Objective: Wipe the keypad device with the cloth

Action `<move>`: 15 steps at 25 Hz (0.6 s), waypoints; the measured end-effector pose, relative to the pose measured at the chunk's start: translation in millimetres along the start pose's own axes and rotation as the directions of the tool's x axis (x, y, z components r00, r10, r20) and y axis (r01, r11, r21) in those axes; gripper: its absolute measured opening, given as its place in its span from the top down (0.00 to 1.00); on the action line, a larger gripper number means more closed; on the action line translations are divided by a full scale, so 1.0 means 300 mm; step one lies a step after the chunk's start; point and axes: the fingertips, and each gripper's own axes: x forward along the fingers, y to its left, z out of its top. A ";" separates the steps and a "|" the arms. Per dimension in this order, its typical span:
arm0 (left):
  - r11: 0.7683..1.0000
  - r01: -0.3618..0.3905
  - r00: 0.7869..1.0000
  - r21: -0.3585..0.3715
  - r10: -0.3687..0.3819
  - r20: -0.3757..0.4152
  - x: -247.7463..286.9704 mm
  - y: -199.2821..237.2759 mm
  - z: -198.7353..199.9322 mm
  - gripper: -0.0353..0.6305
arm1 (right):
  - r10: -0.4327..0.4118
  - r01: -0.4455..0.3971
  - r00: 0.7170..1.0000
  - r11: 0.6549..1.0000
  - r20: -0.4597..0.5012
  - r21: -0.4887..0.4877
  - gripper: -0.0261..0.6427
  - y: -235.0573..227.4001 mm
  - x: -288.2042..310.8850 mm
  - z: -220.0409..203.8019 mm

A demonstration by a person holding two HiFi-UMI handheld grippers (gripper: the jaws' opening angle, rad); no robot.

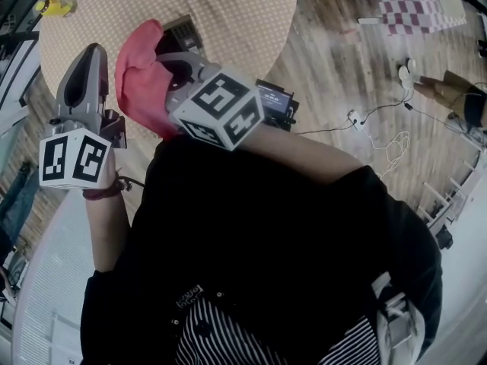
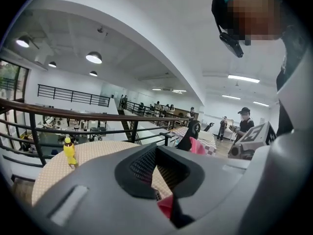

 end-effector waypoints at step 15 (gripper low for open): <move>0.998 0.042 0.995 0.043 -0.038 -0.091 0.134 0.128 -0.100 0.95 | -0.013 0.014 0.998 1.000 -0.062 0.020 0.86 -0.085 0.137 -0.015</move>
